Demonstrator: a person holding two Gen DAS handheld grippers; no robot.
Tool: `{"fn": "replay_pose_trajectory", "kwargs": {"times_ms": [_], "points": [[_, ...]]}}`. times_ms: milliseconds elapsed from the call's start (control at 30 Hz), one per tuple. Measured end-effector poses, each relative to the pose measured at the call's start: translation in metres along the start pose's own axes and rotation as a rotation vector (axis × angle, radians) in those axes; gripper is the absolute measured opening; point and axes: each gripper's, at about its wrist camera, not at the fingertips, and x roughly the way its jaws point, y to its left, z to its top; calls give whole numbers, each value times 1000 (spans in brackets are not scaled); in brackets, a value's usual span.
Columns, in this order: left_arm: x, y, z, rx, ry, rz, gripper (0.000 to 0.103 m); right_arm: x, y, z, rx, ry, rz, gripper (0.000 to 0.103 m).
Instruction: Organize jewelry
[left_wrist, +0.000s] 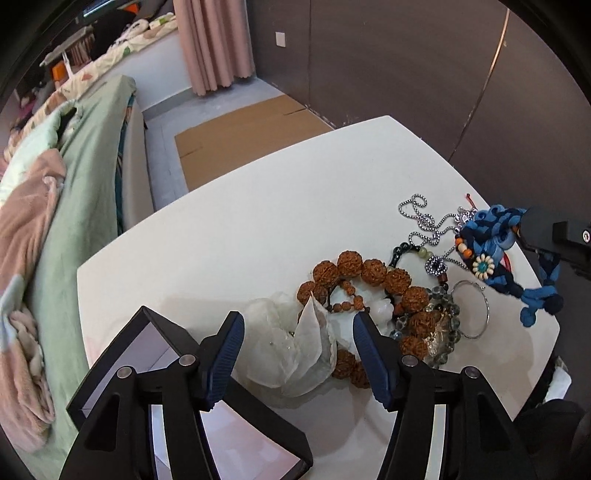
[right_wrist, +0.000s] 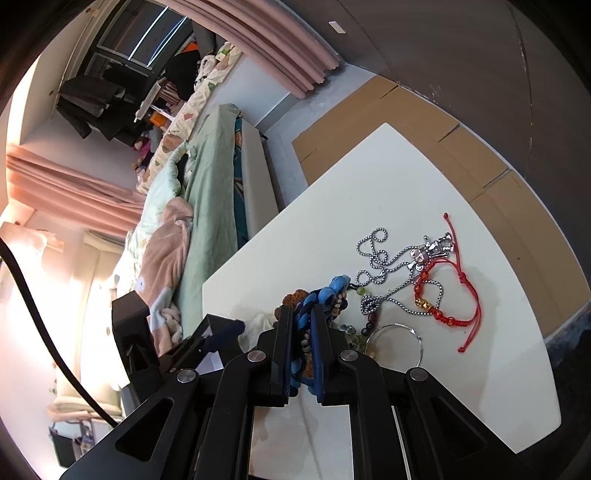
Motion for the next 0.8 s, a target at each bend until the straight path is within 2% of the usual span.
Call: {"fn": "replay_pose_trajectory", "kwargs": {"times_ms": [267,367,400,467,567,633,667,733,767,800], "points": [[3,-6,3,33,-13,11,62,2,3,-1,-8,1,-10,11],[3,-9,3,49,-10,27,52,4,3,-1,-13,3,-13,11],[0,-9,3,44,-10,8,48,5,3,-1,-16,4,-14,11],[-4,-9,5,33,-18,-18,48,4,2,-1,-20,5,-18,11],[1,-5,6,17,-3,5,48,4,0,0,-20,5,-23,11],[11,-3,4,1,35,-14,48,3,-1,0,-19,5,-26,11],[10,-6,3,20,18,-1,48,3,-2,0,-19,6,-27,11],[11,-8,3,27,25,-23,42,4,0,0,-20,6,-28,11],[11,-8,3,28,9,-18,35,4,-1,0,-20,6,-28,11],[11,-5,4,18,4,-9,16,3,-1,0,-21,6,-29,11]]}}
